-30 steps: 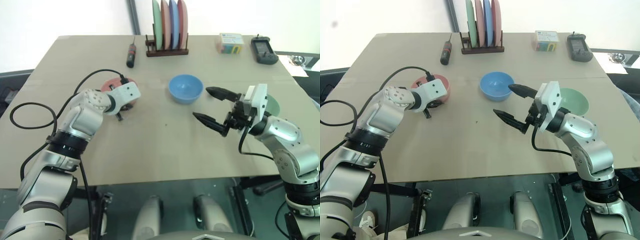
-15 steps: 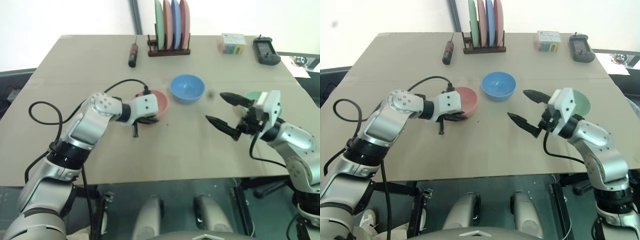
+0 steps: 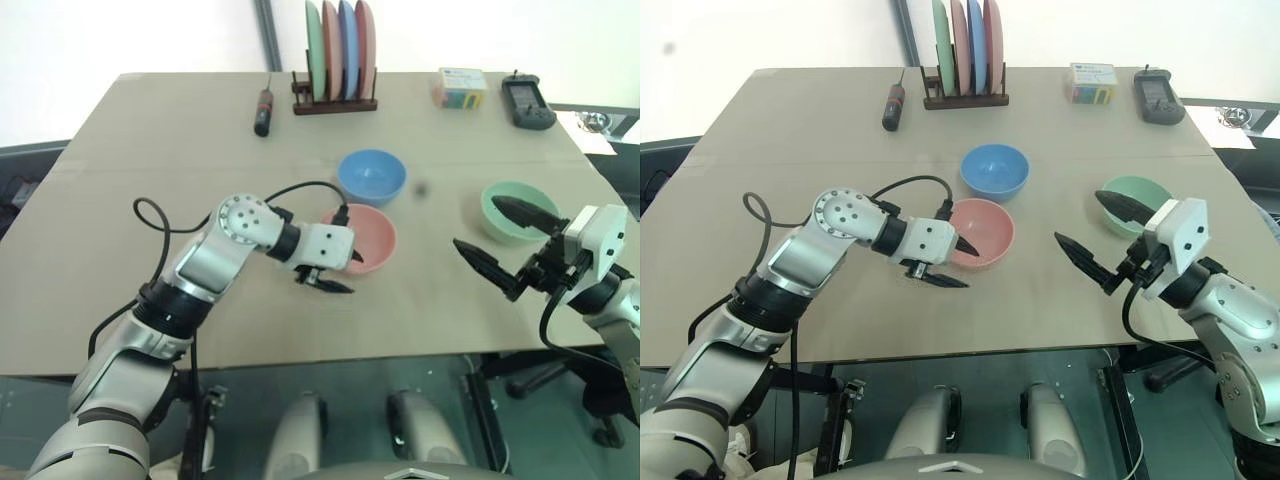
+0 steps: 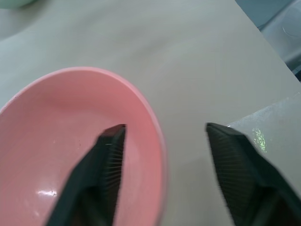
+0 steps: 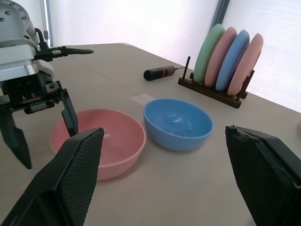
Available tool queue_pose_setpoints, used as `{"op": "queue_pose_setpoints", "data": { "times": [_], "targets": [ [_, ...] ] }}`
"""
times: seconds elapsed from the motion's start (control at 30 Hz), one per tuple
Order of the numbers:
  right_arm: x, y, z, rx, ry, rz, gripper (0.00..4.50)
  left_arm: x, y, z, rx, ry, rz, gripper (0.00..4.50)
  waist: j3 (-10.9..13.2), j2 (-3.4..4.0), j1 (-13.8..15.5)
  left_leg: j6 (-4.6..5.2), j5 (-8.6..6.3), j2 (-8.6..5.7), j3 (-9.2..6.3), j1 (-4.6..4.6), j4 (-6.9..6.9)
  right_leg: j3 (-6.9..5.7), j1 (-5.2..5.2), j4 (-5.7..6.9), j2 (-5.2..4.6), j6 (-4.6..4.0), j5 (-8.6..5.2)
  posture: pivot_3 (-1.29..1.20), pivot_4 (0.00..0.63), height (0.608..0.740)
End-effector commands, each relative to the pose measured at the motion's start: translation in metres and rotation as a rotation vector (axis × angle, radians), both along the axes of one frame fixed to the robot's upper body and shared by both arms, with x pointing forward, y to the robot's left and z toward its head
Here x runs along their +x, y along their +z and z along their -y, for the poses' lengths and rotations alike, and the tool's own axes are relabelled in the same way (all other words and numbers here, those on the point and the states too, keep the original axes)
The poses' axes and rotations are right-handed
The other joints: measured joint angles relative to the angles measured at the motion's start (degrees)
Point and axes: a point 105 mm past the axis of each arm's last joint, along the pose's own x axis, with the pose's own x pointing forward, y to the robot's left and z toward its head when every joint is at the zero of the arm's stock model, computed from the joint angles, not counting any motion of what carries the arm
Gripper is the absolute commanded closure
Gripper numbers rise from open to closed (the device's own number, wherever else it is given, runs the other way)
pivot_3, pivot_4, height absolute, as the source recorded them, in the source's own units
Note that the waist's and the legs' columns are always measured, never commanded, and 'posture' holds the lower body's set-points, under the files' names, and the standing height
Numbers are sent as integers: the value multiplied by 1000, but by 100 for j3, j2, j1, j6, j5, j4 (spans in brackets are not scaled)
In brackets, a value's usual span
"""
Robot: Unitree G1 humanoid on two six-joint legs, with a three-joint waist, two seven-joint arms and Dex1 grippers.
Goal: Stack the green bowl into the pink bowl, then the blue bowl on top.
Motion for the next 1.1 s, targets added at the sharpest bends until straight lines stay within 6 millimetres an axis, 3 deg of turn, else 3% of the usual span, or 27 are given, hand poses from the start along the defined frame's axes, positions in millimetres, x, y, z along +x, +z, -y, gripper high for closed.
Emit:
{"op": "queue_pose_setpoints", "data": {
  "times": [0.03, 0.13, 0.2, 0.23, 0.27, 0.37, 0.43, 0.53, 0.77, 0.83, 0.97, 1.1],
  "targets": [
    [4, 3, 5, -52, -49, 10, 189, 2, 30, -9, -92, 69, 48, 64, 0, 0, -12, 0, 0, 0, -1, 0, 0, 0, 0, 0, 0, 0, 0, 0, 150, 740],
    [23, -11, 20, -184, -180, -35, 189, -7, 42, -32, -167, 184, -67, 64, 0, 1, -44, 0, 0, 1, 1, 0, -1, 1, 0, -1, 0, 0, -1, 0, 150, 740],
    [44, -24, 38, -296, -320, -82, 189, -22, 60, -37, -407, 151, -213, 64, 0, 4, -41, 0, 0, 3, 3, 3, -2, 2, -2, 2, 0, -5, -4, 0, 150, 740],
    [52, -29, 43, -330, -348, -97, 189, -23, 67, -42, -500, 147, -153, 64, -1, 5, -48, 0, 0, 3, 5, 6, -1, 2, -2, 2, 0, -14, -10, 0, 150, 740],
    [60, -36, 45, -333, -335, -152, 189, -16, 77, -52, -551, 171, 112, 64, -1, 6, -42, 0, 0, 3, 7, 6, -1, 2, -1, 2, -2, -16, -12, 0, 150, 740],
    [81, -52, 52, -348, -335, -272, 189, -26, 77, -74, -627, 213, -33, 64, 2, -1, -31, 0, 0, 4, 8, 7, 2, 3, 0, 1, -1, -34, 0, 0, 150, 740],
    [96, -58, 58, -365, -365, -315, 189, -37, 75, -77, -631, 165, -95, 64, 3, -1, 1, 0, 0, 5, 2, 4, 2, -1, -1, 2, 1, -33, 0, 0, 150, 740],
    [108, -65, 62, -377, -363, -376, 872, -40, 77, -76, -665, 180, -108, 0, 3, 1, 8, 0, 0, 0, 8, 2, 1, 0, 0, -4, -6, -33, 0, 0, 150, 740],
    [118, -66, 64, -379, -377, -416, 4010, -50, 80, -73, -714, 202, -171, 0, 4, 0, -13, 0, 0, -1, 3, -5, -7, -2, -2, -13, -7, -15, 11, 0, 150, 740],
    [118, -67, 64, -383, -382, -419, 4475, -52, 82, -71, -737, 194, -192, 0, 4, 0, -22, 0, 0, -1, 4, -2, -6, -2, -2, -10, -6, -15, 11, 0, 150, 740],
    [119, -61, 61, -394, -383, -381, 4475, -51, 83, -71, -765, 194, -199, 0, 3, 1, -28, 0, 0, 0, 4, 2, -5, -2, -1, -6, -5, -15, 11, 0, 150, 740],
    [108, -41, 36, -381, -262, -292, 4475, -47, 83, -75, -789, 213, -95, 0, 4, 2, -26, 0, 0, 0, 5, 0, -5, -1, -2, -7, -5, -15, 11, 0, 150, 740]
  ]
}}
